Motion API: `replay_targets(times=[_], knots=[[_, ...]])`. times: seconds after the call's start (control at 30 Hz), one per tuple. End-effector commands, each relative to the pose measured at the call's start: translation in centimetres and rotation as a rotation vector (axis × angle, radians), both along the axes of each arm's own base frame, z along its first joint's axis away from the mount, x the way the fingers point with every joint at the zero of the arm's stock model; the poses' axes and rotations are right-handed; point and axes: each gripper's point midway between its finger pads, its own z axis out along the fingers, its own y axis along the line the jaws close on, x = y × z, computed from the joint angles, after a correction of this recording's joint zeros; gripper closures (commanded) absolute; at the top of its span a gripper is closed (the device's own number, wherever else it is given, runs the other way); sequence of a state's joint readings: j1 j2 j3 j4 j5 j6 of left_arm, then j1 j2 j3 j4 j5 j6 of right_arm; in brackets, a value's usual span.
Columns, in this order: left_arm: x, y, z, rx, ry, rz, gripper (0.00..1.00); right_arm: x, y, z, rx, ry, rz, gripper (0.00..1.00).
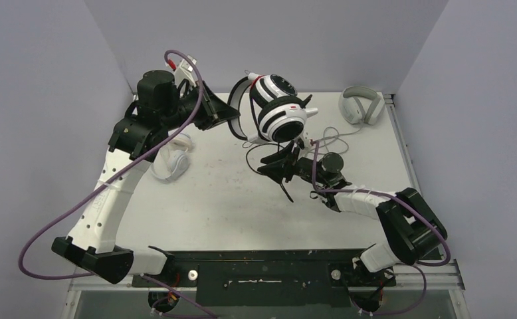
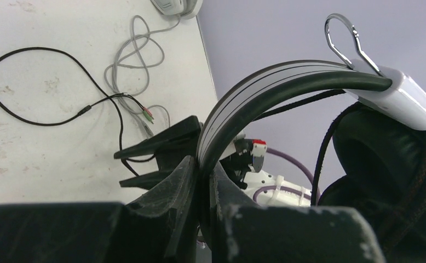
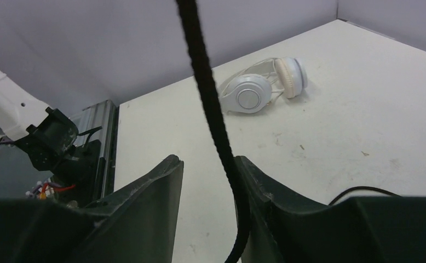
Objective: Wrap the headphones
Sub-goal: Wrap the headphones cable around the headphones.
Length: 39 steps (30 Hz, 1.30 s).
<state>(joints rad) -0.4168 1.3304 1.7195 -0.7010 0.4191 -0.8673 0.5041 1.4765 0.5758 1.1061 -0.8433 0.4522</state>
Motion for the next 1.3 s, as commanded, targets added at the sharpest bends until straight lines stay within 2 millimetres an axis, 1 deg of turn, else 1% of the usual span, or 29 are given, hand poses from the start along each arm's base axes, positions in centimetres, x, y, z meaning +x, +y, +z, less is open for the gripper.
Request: replay_targets(times=[0.0,0.27,0.37,0.47,0.57,0.77,0.9,1.03,1.1,1.17,1.27], knots=[[0.6,0.5,5.8,-0.12,-0.127,0.05,1.0,-1.2,1.2,2.8,0.037,-0.116,0.026,0.62],[3.7,2.3,6.1,-0.178,-0.13,0.189,1.0,-5.2,2.9,4.0,0.035,-0.132,0.094,0.62],[4.9,2.7,5.8,-0.176,-0.135,0.227,1.0,-6.9,3.4,4.9,0.046,-0.141,0.121,0.61],[6.0,3.1,4.7,-0.154,-0.129,0.265,1.0,-8.4,3.9,5.7,0.055,-0.147,0.144,0.61],[6.9,3.6,3.5,-0.13,-0.124,0.312,1.0,-9.3,4.1,6.8,0.075,-0.156,0.161,0.62],[8.8,5.9,1.2,-0.035,-0.161,0.453,1.0,-10.7,4.4,9.3,0.121,-0.16,0.217,0.62],[9.8,8.1,-1.4,0.086,-0.176,0.552,1.0,-11.1,4.5,10.8,0.154,-0.153,0.247,0.66],[10.3,10.0,-3.7,0.191,-0.207,0.633,1.0,-10.5,4.9,11.7,0.131,-0.118,0.229,0.71],[10.4,11.0,-4.4,0.265,-0.241,0.677,1.0,-10.1,5.2,12.2,0.106,-0.103,0.224,0.74],[10.0,11.5,-4.9,0.355,-0.288,0.711,1.0,-9.9,5.3,12.7,0.084,-0.098,0.22,0.75],[9.2,11.7,-5.3,0.524,-0.394,0.748,1.0,-9.3,5.2,13.3,0.056,-0.08,0.192,0.77]])
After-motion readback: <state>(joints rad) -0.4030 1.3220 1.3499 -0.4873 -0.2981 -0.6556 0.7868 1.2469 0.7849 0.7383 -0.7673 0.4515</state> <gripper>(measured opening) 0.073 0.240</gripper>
